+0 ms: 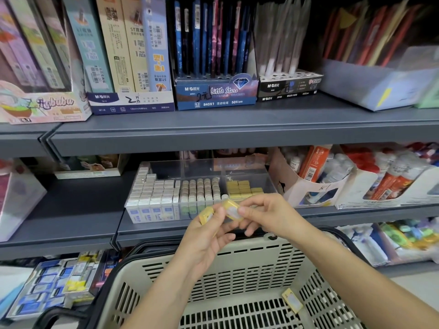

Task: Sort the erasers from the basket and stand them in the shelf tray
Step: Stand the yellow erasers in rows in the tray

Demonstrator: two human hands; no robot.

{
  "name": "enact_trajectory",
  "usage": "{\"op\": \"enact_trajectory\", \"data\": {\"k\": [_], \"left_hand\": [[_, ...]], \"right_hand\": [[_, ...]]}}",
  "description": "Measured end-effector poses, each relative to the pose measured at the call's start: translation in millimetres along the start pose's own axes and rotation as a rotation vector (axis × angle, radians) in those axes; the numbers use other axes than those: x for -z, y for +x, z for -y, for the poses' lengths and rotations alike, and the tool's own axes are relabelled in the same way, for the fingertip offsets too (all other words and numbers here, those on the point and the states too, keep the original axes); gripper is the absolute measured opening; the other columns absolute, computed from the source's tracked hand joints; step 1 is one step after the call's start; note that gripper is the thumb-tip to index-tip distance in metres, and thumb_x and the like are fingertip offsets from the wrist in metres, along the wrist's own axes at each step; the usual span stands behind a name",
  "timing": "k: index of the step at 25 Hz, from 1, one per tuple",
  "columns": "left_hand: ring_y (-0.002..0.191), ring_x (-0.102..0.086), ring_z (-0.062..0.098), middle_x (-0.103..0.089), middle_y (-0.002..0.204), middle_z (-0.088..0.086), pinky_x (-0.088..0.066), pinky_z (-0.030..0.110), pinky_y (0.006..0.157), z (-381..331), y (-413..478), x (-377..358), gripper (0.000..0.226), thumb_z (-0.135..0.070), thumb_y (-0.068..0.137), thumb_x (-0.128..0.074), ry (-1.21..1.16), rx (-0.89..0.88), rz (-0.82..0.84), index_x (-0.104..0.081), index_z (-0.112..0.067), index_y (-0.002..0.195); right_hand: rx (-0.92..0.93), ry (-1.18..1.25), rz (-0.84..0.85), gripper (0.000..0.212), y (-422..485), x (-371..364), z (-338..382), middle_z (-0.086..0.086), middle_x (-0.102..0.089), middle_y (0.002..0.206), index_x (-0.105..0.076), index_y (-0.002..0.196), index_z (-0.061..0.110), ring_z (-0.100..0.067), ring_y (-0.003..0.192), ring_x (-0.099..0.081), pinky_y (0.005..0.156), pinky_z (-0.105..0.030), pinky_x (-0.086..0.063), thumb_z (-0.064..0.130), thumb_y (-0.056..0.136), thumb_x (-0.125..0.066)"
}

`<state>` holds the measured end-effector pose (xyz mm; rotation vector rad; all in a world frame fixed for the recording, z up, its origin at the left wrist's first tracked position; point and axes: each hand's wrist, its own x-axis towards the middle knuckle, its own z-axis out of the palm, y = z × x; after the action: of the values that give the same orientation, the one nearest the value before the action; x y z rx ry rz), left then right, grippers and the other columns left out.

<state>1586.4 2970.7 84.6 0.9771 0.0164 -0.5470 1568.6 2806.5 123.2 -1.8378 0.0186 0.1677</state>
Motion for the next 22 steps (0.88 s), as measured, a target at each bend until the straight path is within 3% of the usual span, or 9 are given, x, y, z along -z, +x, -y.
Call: {"op": "enact_trajectory", "data": {"k": [2,4,6,9,12,16,19,22], "left_hand": [[0.082,-0.070,0.017,-0.072,0.097,0.010,-0.056,0.022,0.058,-1,0,0,0.030,-0.026,0.080,-0.060,-0.012,0.003,0.004,-0.068,-0.010,0.105],[0.080,-0.070,0.017,-0.073,0.094,0.010,-0.055,0.021,0.057,0,0,-1,0.023,-0.016,0.079,-0.064,0.012,0.005,-0.027,-0.070,-0.008,0.100],[0.077,-0.070,0.015,-0.074,0.088,0.009,-0.055,0.021,0.057,2,1,-3,0.018,-0.006,0.079,-0.065,0.051,-0.009,-0.052,-0.069,-0.007,0.096],[0.080,-0.070,0.016,-0.074,0.091,0.009,-0.055,0.022,0.060,2,1,-4,0.016,-0.007,0.073,-0.068,0.071,-0.047,-0.047,-0.073,-0.011,0.088],[0.076,-0.070,0.015,-0.073,0.089,0.007,-0.054,0.021,0.059,1,3,-3,0.017,-0.016,0.079,-0.065,0.094,-0.055,-0.043,-0.071,-0.011,0.093],[0.046,-0.039,0.008,-0.048,0.064,0.002,-0.030,0.018,0.037,-4,9,5,0.007,-0.012,0.093,-0.052,0.181,-0.029,-0.114,-0.049,-0.011,0.086],[0.045,-0.034,0.007,-0.048,0.069,0.003,-0.020,0.017,0.034,-3,8,11,0.009,-0.009,0.091,-0.047,0.258,0.007,-0.115,-0.039,-0.012,0.092],[0.053,-0.050,0.008,-0.060,0.080,0.004,-0.033,0.018,0.039,0,5,17,0.008,-0.015,0.092,-0.054,0.449,-0.080,-0.085,-0.049,-0.011,0.097]], "right_hand": [[0.048,0.007,-0.009,0.015,-3,3,-1,-0.010,-0.071,0.078,-0.067,0.091,0.013,-0.010,0.064,-0.067,0.062,-0.016,-0.051,0.001,0.081,-0.066],[0.084,-0.014,-0.020,0.018,-5,6,0,-0.008,-0.072,0.084,-0.069,0.090,0.014,-0.009,0.072,-0.067,0.061,-0.013,-0.048,0.000,0.079,-0.068],[0.083,-0.020,-0.045,0.015,-5,8,0,-0.003,-0.071,0.078,-0.068,0.091,0.013,-0.008,0.068,-0.066,0.054,-0.009,-0.043,0.002,0.081,-0.067],[-0.021,-0.029,-0.010,0.017,-2,11,1,-0.002,-0.071,0.077,-0.065,0.102,0.007,-0.005,0.059,-0.064,0.049,-0.008,-0.041,0.008,0.084,-0.064],[-0.045,-0.142,0.009,0.014,5,26,10,-0.004,-0.071,0.086,-0.068,0.098,0.009,-0.005,0.065,-0.065,0.059,-0.012,-0.050,0.009,0.084,-0.065],[0.008,-0.693,-0.372,0.018,38,61,24,0.000,-0.067,0.104,-0.067,0.105,0.021,-0.017,0.092,-0.063,0.079,-0.025,-0.049,0.021,0.088,-0.061],[-0.097,-1.074,-0.336,0.023,60,62,18,-0.005,-0.059,0.118,-0.062,0.112,0.031,-0.028,0.101,-0.057,0.082,-0.033,-0.048,0.024,0.093,-0.051],[-0.143,-1.191,-0.252,0.025,72,52,10,-0.004,-0.060,0.117,-0.062,0.108,0.033,-0.028,0.098,-0.058,0.077,-0.032,-0.045,0.019,0.092,-0.050]]}}
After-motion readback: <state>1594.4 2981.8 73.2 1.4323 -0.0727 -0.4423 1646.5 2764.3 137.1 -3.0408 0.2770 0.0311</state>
